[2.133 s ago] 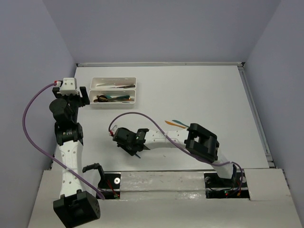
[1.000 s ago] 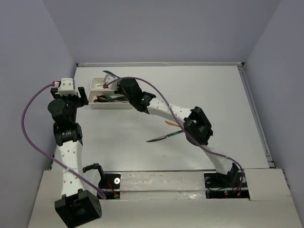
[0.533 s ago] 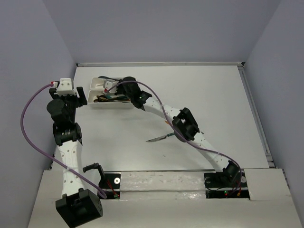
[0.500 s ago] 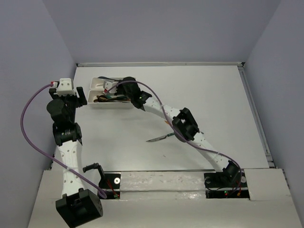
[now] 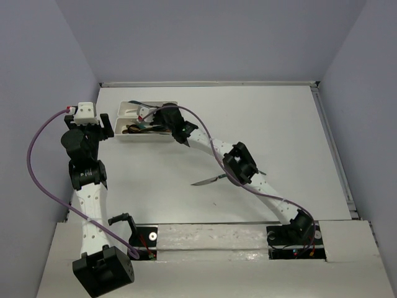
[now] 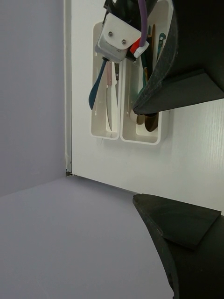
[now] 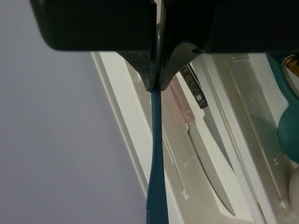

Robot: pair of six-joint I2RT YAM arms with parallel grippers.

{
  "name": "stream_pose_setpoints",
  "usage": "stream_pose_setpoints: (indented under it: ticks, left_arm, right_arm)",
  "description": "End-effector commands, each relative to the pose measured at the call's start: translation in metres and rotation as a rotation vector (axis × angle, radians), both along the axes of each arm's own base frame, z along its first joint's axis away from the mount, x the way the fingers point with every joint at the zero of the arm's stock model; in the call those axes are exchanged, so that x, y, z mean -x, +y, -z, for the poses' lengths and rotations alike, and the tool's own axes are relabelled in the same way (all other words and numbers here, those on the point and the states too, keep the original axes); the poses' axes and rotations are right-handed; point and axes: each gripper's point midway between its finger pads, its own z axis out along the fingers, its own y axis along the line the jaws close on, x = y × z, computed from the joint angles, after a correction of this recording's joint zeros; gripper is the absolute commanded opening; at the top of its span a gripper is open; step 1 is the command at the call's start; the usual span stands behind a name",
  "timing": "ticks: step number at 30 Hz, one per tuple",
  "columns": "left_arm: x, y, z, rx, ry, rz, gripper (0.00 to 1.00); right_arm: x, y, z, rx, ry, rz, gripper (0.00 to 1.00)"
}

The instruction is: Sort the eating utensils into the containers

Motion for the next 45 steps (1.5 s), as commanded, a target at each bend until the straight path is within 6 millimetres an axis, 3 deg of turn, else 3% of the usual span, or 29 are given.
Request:
stream_pose_setpoints:
  ticks: [1,6,11,14,16,17,19,20,21,22,24,25,26,27,28,29,31,32,33,34,35,36,38,39,43,45]
  left_arm:
    - [0.0,-0.001,-0.016,-0.021,-0.051,0.011,0.8]
    - [0.001,-0.001,-0.017,-0.022,-0.052,0.013,0.8]
    - [0.001,-0.002,-0.017,-0.023,-0.054,0.016,0.8]
    - [0.001,-0.003,-0.018,-0.025,-0.056,0.02,0.8]
    - [0.001,-0.004,-0.017,-0.023,-0.055,0.028,0.8]
    - [0.001,-0.005,-0.017,-0.022,-0.055,0.031,0.8]
    - [0.001,-0.005,-0.017,-0.024,-0.055,0.036,0.8]
    - [0.002,-0.006,-0.018,-0.024,-0.059,0.037,0.8]
    - [0.002,-0.007,-0.019,-0.024,-0.061,0.042,0.8]
    - [0.002,-0.007,-0.018,-0.022,-0.06,0.042,0.8]
    - [0.002,-0.008,-0.018,-0.024,-0.059,0.049,0.8]
    - [0.002,-0.009,-0.018,-0.024,-0.059,0.051,0.8]
    - [0.002,-0.01,-0.017,-0.026,-0.059,0.057,0.8]
    - [0.003,-0.01,-0.017,-0.026,-0.059,0.06,0.8]
    - [0.003,-0.011,-0.018,-0.026,-0.06,0.065,0.8]
    - [0.003,-0.012,-0.018,-0.027,-0.06,0.071,0.81]
    - [0.003,-0.013,-0.019,-0.027,-0.062,0.075,0.8]
    - [0.003,-0.014,-0.019,-0.026,-0.063,0.08,0.81]
    - [0.003,-0.015,-0.019,-0.025,-0.063,0.083,0.8]
    - [0.003,-0.015,-0.019,-0.023,-0.064,0.085,0.8]
    - [0.004,-0.017,-0.02,-0.023,-0.066,0.095,0.8]
    - [0.004,-0.019,-0.021,-0.021,-0.068,0.102,0.8]
    - [0.004,-0.021,-0.021,-0.019,-0.069,0.112,0.8]
    - [0.005,-0.022,-0.022,-0.02,-0.072,0.116,0.81]
    - [0.006,-0.022,-0.022,-0.019,-0.074,0.116,0.8]
    - [0.007,-0.022,-0.022,-0.016,-0.074,0.116,0.81]
  right_arm:
    - [-0.01,-0.005,-0.002,-0.061,-0.002,0.032,0.0]
    - [-0.017,-0.016,0.009,-0.044,0.012,0.076,0.01]
    - [-0.018,-0.02,0.008,-0.041,0.02,0.1,0.44]
    - [-0.018,-0.024,0.005,-0.053,0.035,0.123,0.52]
    - [-0.016,-0.026,-0.011,-0.073,0.034,0.124,0.54]
    - [-0.014,-0.029,-0.003,-0.056,0.05,0.126,0.55]
    - [-0.007,-0.026,-0.017,-0.073,0.034,0.125,0.56]
    - [-0.007,-0.032,-0.04,-0.1,0.016,0.15,0.57]
    - [0.005,-0.026,-0.043,-0.1,0.023,0.15,0.59]
    - [0.005,-0.038,-0.08,-0.161,0.008,0.204,0.59]
    - [0.022,-0.046,-0.107,-0.201,0.046,0.234,0.61]
    - [0.037,-0.048,-0.1,-0.185,0.11,0.233,0.61]
    - [0.057,-0.055,-0.148,-0.296,0.185,0.196,0.63]
    - [0.072,-0.062,-0.152,-0.294,0.258,0.184,0.64]
    - [0.088,-0.073,-0.143,-0.251,0.345,0.19,0.64]
    - [0.111,-0.091,-0.15,-0.259,0.411,0.185,0.66]
    - [0.14,-0.118,-0.13,-0.164,0.522,0.205,0.67]
    - [0.161,-0.132,-0.095,-0.084,0.606,0.202,0.67]
    - [0.183,-0.152,-0.099,-0.045,0.642,0.19,0.68]
    - [0.198,-0.163,-0.083,0.011,0.689,0.176,0.68]
    - [0.217,-0.17,-0.067,0.071,0.75,0.135,0.69]
    - [0.241,-0.194,-0.032,0.192,0.844,0.151,0.69]
    - [0.267,-0.21,-0.007,0.292,0.936,0.118,0.7]
    - [0.279,-0.227,0.009,0.375,0.991,0.151,0.69]
    - [0.28,-0.267,0.04,0.532,1.017,0.303,0.66]
    - [0.287,-0.274,0.05,0.574,1.029,0.289,0.66]
